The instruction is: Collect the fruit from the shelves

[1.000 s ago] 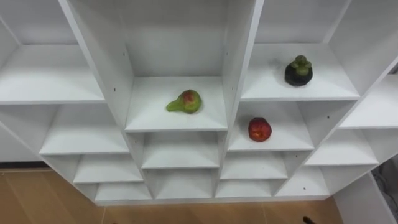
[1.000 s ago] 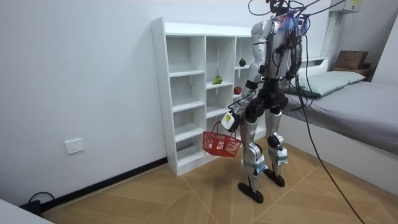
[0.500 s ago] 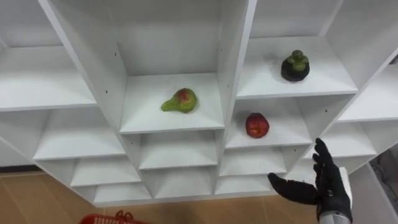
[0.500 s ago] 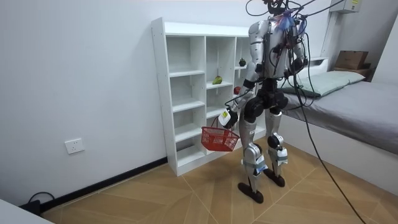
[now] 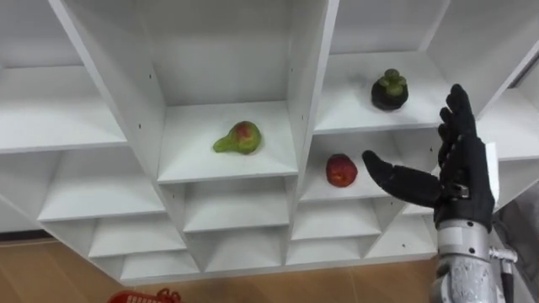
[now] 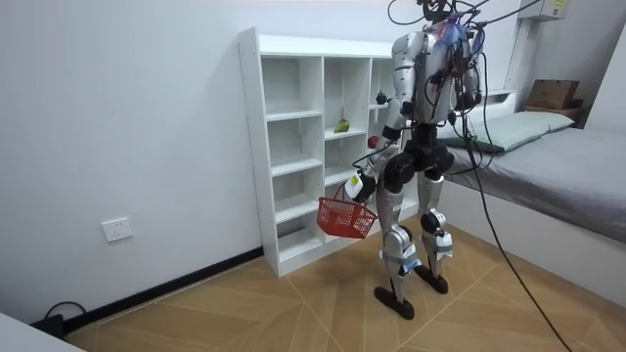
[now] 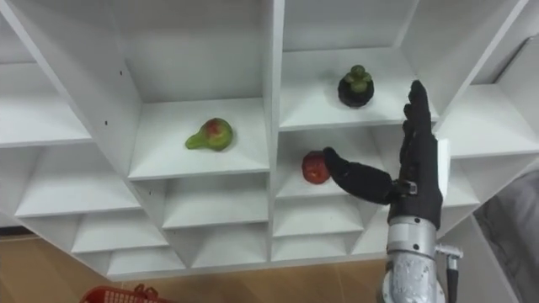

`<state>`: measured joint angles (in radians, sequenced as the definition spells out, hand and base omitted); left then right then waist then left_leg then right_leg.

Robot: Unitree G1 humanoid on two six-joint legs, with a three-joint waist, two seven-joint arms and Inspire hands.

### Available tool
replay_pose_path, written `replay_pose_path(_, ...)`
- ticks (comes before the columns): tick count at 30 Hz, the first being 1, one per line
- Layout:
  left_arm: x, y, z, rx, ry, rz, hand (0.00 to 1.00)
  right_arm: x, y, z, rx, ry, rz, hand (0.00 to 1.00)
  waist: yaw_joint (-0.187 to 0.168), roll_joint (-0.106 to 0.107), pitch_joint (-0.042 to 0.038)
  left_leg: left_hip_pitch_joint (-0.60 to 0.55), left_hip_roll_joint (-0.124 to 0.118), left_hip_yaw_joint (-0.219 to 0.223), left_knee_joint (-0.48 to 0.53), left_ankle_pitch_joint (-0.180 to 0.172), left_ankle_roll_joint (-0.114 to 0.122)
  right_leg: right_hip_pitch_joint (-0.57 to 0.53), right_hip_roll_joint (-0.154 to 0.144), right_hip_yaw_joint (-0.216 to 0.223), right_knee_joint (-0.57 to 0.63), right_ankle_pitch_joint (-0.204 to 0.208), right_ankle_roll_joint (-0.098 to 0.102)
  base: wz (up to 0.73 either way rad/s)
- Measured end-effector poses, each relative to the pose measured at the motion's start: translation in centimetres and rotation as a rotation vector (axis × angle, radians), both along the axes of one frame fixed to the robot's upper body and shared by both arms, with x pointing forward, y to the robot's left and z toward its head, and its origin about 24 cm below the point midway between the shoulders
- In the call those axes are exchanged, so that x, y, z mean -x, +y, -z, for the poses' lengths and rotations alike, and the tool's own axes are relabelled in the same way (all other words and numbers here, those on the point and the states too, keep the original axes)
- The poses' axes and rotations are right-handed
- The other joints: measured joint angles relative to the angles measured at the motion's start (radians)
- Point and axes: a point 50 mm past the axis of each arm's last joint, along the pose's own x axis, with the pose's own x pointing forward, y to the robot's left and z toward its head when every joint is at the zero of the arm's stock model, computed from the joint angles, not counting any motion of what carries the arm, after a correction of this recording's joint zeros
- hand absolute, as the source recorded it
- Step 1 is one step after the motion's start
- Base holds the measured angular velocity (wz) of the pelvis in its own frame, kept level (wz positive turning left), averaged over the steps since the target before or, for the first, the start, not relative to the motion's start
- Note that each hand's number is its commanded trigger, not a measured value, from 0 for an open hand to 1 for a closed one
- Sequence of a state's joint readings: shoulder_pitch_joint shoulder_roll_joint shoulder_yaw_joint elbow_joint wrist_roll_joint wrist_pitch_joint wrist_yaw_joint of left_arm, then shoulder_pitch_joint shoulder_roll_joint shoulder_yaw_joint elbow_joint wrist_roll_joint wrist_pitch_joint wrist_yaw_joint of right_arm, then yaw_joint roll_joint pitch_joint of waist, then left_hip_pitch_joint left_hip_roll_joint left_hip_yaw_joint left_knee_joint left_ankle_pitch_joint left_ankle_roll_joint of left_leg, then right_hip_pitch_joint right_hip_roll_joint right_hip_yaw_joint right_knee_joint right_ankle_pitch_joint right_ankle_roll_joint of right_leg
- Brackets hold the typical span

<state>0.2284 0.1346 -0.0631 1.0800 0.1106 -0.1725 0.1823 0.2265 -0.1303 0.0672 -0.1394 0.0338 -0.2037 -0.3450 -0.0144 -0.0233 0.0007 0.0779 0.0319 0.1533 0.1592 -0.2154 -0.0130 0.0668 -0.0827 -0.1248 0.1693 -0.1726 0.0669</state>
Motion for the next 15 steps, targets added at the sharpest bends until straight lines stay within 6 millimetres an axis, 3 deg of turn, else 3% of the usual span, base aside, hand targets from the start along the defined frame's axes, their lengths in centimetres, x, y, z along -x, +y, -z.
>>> replay_pose_path(10,0.4,0.5,0.0,0.002,0.017,-0.027,1.0,-2.0,-0.8,-2.5,0.053,-0.108,0.008,0.0,0.019,-0.009,0.0049,0.001,0.0,-0.017,0.002,0.0,0.0,0.004,0.0,-0.013,-0.003,0.0,0.0,0.02)
replay_pose_path(15,1.6,1.2,0.0,-0.017,0.067,-0.052,1.0,-2.5,-1.7,-3.1,0.039,-0.126,0.023,0.0,0.026,-0.037,0.0057,0.004,0.001,-0.026,0.003,0.0,0.0,0.013,0.0,-0.03,-0.003,0.0,0.0,0.08)
